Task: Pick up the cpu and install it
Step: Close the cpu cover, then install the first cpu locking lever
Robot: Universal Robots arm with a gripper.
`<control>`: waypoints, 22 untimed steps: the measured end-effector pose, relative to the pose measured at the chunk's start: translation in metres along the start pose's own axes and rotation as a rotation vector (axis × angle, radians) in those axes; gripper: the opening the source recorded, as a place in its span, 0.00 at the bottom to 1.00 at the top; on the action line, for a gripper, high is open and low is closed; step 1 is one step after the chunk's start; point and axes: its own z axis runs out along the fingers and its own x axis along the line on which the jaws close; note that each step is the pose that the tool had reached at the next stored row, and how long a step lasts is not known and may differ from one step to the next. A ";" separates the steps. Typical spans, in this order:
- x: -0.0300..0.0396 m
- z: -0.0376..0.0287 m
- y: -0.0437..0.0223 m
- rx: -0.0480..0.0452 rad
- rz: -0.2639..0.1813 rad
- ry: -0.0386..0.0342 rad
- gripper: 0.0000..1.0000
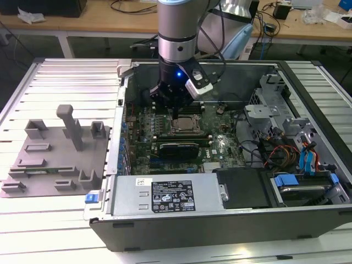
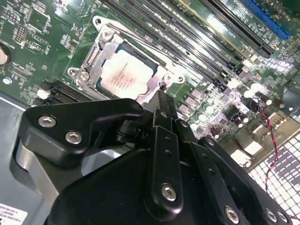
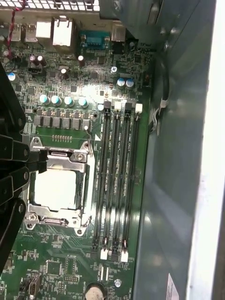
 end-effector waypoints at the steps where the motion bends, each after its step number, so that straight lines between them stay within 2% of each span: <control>1: -0.0044 0.0002 -0.0004 -0.0001 0.000 -0.0001 0.11; 8: -0.0333 0.0010 -0.0028 0.0002 0.000 0.0000 0.11; 11: -0.0348 0.0010 -0.0029 0.0003 0.000 0.0000 0.11; 13: -0.0351 -0.0116 -0.0034 0.0004 0.000 0.0000 0.11; 15: -0.0349 -0.0115 -0.0063 0.0007 0.003 0.0002 0.11; 22: -0.0349 -0.0115 -0.0063 0.0007 0.004 0.0002 0.11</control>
